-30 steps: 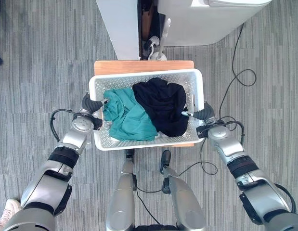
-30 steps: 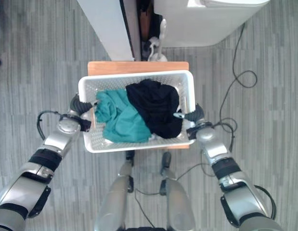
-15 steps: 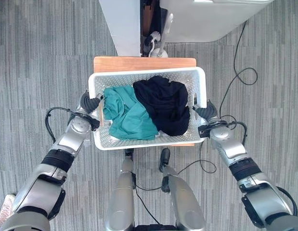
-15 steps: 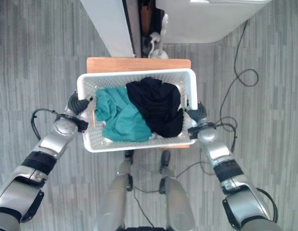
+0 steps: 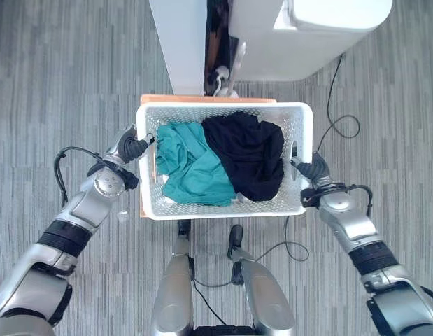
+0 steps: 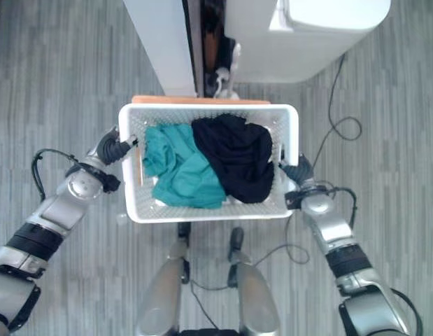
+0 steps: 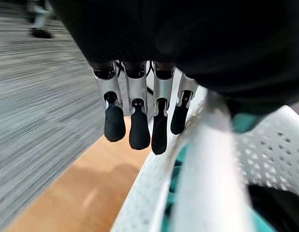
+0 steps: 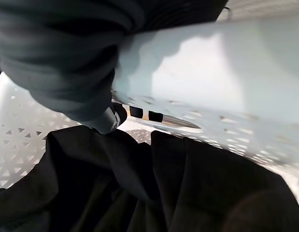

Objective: Grab the laundry basket,head to the washer,open it,put in the laundry and shut it.

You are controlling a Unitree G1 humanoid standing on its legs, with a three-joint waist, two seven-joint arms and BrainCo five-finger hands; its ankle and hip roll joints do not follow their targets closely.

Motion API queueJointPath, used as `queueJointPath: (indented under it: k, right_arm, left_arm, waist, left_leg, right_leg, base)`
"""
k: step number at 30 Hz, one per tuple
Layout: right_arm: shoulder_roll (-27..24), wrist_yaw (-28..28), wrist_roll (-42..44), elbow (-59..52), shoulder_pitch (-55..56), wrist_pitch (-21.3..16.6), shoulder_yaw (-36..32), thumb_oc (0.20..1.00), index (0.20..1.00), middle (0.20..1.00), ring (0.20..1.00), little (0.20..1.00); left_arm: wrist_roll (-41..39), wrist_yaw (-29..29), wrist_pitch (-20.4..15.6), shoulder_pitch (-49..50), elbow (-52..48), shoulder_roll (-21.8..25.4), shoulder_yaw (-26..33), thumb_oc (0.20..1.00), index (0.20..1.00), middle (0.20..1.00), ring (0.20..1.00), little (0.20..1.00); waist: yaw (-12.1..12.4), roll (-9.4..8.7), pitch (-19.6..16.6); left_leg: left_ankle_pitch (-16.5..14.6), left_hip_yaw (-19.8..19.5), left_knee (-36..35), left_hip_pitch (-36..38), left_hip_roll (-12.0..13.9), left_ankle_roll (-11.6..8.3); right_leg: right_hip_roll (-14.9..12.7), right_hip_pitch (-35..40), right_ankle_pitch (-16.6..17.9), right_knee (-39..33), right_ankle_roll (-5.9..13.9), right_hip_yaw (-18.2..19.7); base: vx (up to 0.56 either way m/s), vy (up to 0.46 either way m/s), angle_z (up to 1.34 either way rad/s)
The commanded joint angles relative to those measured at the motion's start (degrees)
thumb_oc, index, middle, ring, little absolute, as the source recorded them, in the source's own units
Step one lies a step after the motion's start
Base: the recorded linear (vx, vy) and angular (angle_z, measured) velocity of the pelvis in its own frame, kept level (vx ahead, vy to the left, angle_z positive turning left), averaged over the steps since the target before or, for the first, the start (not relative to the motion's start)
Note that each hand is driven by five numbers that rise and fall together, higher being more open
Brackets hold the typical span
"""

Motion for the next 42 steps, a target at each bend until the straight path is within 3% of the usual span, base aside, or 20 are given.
queueJointPath:
  k: [1, 10, 29, 37, 42]
  right_arm:
    - [-6.8, 6.5, 4.7, -6.4, 2.3, -2.5, -3.1, 0.200, 0.200, 0.200, 0.200, 0.200]
    - [-13.4, 12.1, 6.2, -7.5, 0.2, -0.6, 0.9, 0.200, 0.200, 0.200, 0.200, 0.200]
    - [-14.1, 11.2, 11.5, -7.2, -3.7, -1.3, 4.0, 0.200, 0.200, 0.200, 0.200, 0.200]
    - [-16.2, 10.1, 13.9, -8.4, -1.8, -2.2, 2.7, 0.200, 0.200, 0.200, 0.200, 0.200]
    - [-17.5, 10.2, 14.7, -9.3, -0.4, -2.2, 1.6, 0.200, 0.200, 0.200, 0.200, 0.200]
  left_arm:
    - [0.5, -5.6, -5.9, -2.4, -5.5, 1.0, -1.0, 0.200, 0.200, 0.200, 0.200, 0.200]
    - [-2.7, -11.2, -5.7, -5.2, -7.6, -2.2, -8.1, 0.200, 0.200, 0.200, 0.200, 0.200]
    - [-3.5, -10.6, -5.2, -10.4, -3.7, -5.6, -11.6, 0.200, 0.200, 0.200, 0.200, 0.200]
    - [-2.4, -7.8, -4.8, -19.0, 5.2, -14.3, -16.3, 0.200, 0.200, 0.200, 0.200, 0.200]
    - [-2.4, -7.6, -4.9, -20.2, 6.6, -15.9, -17.0, 0.200, 0.200, 0.200, 0.200, 0.200]
  waist:
    - [-0.8, -1.91, -8.9]
    - [-1.7, -1.32, -13.7]
    - [-2.7, -0.45, -15.7]
    - [-4.3, -0.31, -16.0]
    - [-4.6, -0.24, -15.9]
  left_leg:
    - [-14.3, -0.6, 10.3, 2.7, 2.0, -0.73]
    - [-14.4, 0.0, 7.6, 9.7, 2.4, -0.77]
    - [-13.7, 0.2, 6.7, 9.6, 3.2, -1.20]
    - [-13.4, 0.1, 6.3, 9.8, 3.6, -1.66]
    - [-13.5, 0.2, 6.4, 10.0, 3.8, -1.77]
  right_leg:
    - [-7.8, 1.7, -1.6, 1.8, 5.13, -0.4]
    - [-7.5, 6.6, -3.1, 2.2, 5.39, -0.7]
    - [-6.3, 6.0, -3.7, 1.9, 4.66, 0.2]
    - [-5.7, 5.9, -4.1, 1.9, 4.38, 0.6]
    - [-5.5, 6.0, -4.2, 1.8, 4.21, 1.0]
  base:
    - [0.12, 0.021, 0.02]
    - [0.11, -0.011, -0.03]
    - [0.01, -0.012, -0.01]
    - [-0.01, -0.033, 0.01]
    - [0.00, -0.006, 0.00]
